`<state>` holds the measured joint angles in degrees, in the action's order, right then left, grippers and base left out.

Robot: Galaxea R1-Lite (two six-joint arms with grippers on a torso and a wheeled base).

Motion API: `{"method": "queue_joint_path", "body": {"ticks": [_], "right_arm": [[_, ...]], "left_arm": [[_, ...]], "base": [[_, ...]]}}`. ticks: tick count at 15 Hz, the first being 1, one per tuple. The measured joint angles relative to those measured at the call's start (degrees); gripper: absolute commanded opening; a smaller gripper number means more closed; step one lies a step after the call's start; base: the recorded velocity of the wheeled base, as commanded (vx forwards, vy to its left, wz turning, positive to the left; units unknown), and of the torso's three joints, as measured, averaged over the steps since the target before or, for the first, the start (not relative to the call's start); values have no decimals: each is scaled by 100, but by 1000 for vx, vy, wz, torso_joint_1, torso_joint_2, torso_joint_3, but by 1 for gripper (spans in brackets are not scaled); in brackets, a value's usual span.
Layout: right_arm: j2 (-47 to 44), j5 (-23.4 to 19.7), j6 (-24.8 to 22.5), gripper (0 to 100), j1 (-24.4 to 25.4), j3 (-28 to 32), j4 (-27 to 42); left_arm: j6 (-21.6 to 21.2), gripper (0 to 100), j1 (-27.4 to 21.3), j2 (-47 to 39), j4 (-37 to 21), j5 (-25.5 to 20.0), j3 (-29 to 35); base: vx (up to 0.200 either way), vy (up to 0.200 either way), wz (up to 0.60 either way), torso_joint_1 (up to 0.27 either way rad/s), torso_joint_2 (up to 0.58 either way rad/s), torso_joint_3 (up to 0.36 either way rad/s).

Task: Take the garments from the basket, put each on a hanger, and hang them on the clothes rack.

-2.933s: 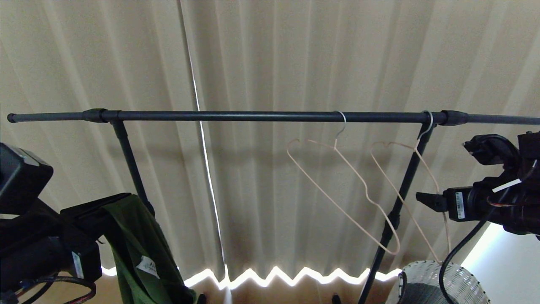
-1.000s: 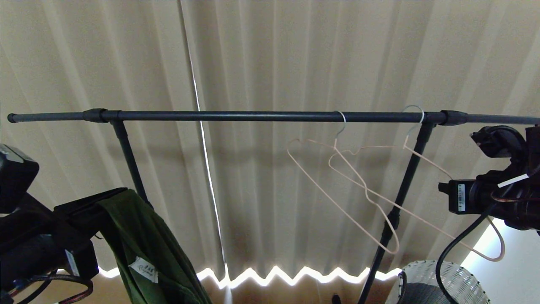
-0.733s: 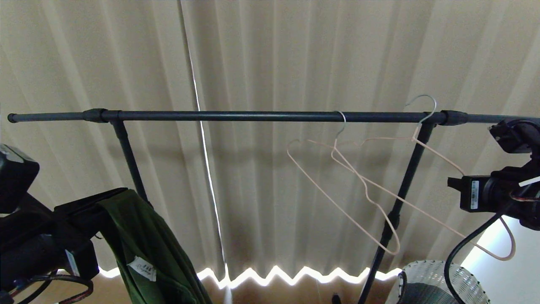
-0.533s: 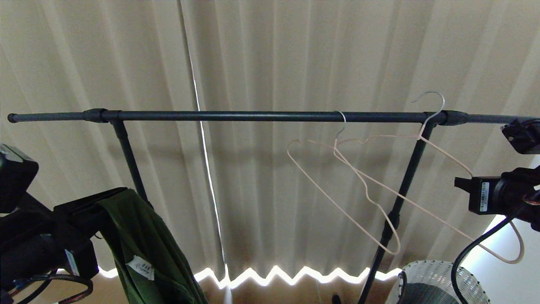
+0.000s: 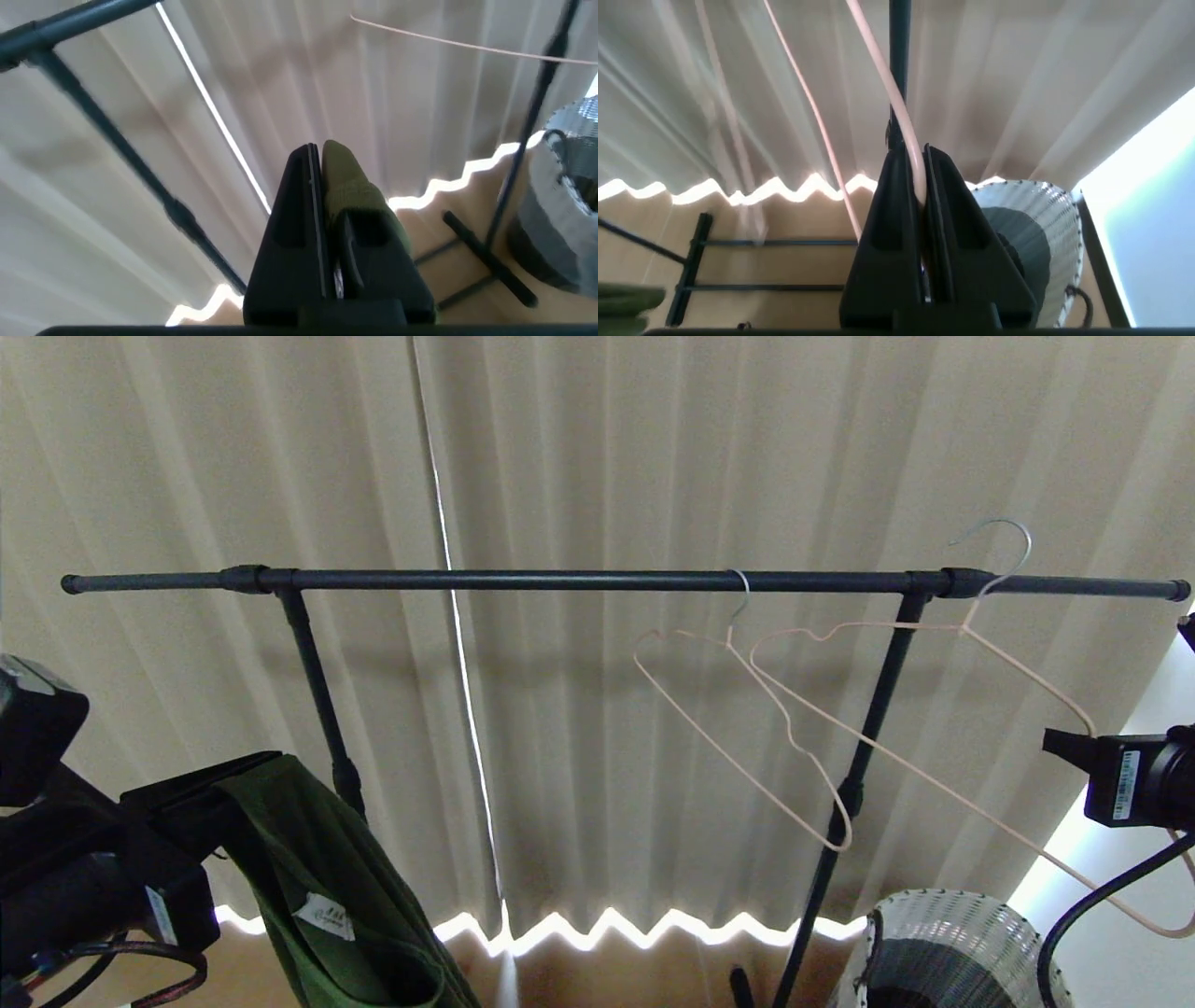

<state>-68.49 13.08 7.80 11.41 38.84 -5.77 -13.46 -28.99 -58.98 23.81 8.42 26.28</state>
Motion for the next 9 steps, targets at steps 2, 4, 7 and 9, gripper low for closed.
{"method": "queue_joint_path", "body": {"ticks": [2, 4, 7, 9], "right_arm": [[22, 2, 0, 0, 0, 0, -6], [35, 2, 2, 0, 0, 0, -6], [38, 2, 7, 0, 0, 5, -11], [41, 2, 7, 0, 0, 5, -11]], "left_arm": [[-2, 0, 0, -6, -2, 0, 1], [0, 0, -2, -9, -2, 0, 1], [0, 0, -2, -9, -5, 0, 0], [-28, 0, -2, -9, 16, -2, -29]], "base": [[-200, 0, 0, 2, 5, 5], [-200, 0, 0, 2, -2, 5], [-200, 0, 0, 11, 4, 2], [-100, 0, 0, 1, 1, 1]]}}
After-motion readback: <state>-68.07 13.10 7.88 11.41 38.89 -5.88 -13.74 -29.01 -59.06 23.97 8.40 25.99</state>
